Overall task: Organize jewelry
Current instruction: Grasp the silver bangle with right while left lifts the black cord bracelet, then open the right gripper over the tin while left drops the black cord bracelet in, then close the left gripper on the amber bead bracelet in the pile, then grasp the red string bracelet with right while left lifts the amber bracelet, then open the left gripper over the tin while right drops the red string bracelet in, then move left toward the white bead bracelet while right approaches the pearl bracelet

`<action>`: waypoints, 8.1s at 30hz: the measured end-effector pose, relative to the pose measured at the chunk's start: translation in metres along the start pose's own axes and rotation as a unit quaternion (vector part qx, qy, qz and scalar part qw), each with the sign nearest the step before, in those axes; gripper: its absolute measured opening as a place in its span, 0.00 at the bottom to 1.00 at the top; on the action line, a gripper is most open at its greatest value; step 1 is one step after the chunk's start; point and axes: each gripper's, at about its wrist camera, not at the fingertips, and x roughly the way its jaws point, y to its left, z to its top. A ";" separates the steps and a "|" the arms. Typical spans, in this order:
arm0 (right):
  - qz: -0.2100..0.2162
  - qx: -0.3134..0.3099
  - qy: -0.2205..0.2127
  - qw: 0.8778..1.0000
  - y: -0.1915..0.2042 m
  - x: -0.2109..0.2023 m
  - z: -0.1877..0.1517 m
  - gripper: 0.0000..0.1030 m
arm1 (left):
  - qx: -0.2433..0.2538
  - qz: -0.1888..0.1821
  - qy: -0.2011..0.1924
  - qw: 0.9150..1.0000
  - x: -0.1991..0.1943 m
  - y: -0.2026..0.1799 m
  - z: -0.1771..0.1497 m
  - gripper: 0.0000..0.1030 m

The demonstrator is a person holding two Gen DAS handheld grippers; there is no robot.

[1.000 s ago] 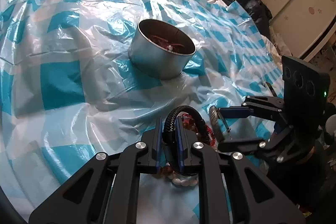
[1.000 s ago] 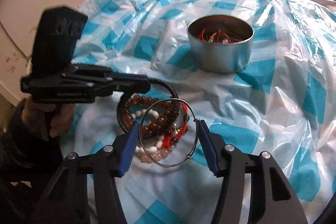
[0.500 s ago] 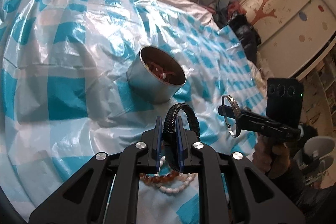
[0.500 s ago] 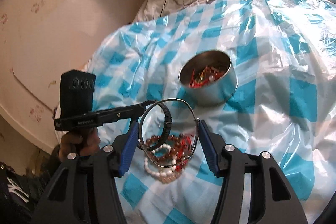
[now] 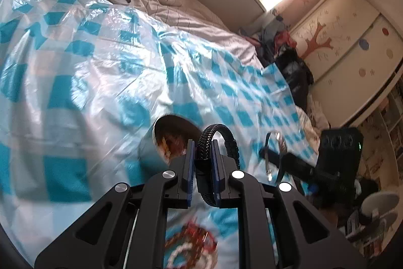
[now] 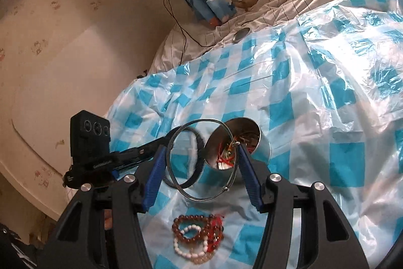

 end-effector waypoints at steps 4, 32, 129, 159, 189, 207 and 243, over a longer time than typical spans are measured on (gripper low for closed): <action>0.003 0.015 -0.002 1.000 -0.006 0.007 0.004 0.54 | -0.007 0.010 -0.013 1.000 0.024 -0.003 0.005 0.11; -0.142 -0.053 0.002 0.988 0.006 0.058 0.009 0.72 | 0.066 0.145 0.082 0.984 -0.019 0.028 -0.039 0.55; 0.049 0.023 0.029 0.998 0.006 -0.001 -0.018 0.03 | 0.151 0.107 0.023 0.983 -0.046 -0.036 -0.038 0.10; 0.002 0.102 -0.013 0.995 -0.025 0.044 0.005 0.03 | 0.069 0.167 -0.007 0.984 0.008 -0.014 0.000 0.41; -0.137 0.020 0.080 0.987 -0.021 0.036 -0.050 0.71 | 0.154 0.295 -0.002 0.943 -0.021 -0.006 -0.060 0.91; -0.145 -0.001 0.105 0.984 -0.020 0.037 -0.057 0.78 | 0.170 0.303 0.016 0.937 -0.007 -0.005 -0.063 0.92; -0.288 -0.288 0.193 0.893 0.034 0.071 -0.114 0.93 | 0.398 0.310 0.125 0.855 0.026 -0.037 -0.125 0.92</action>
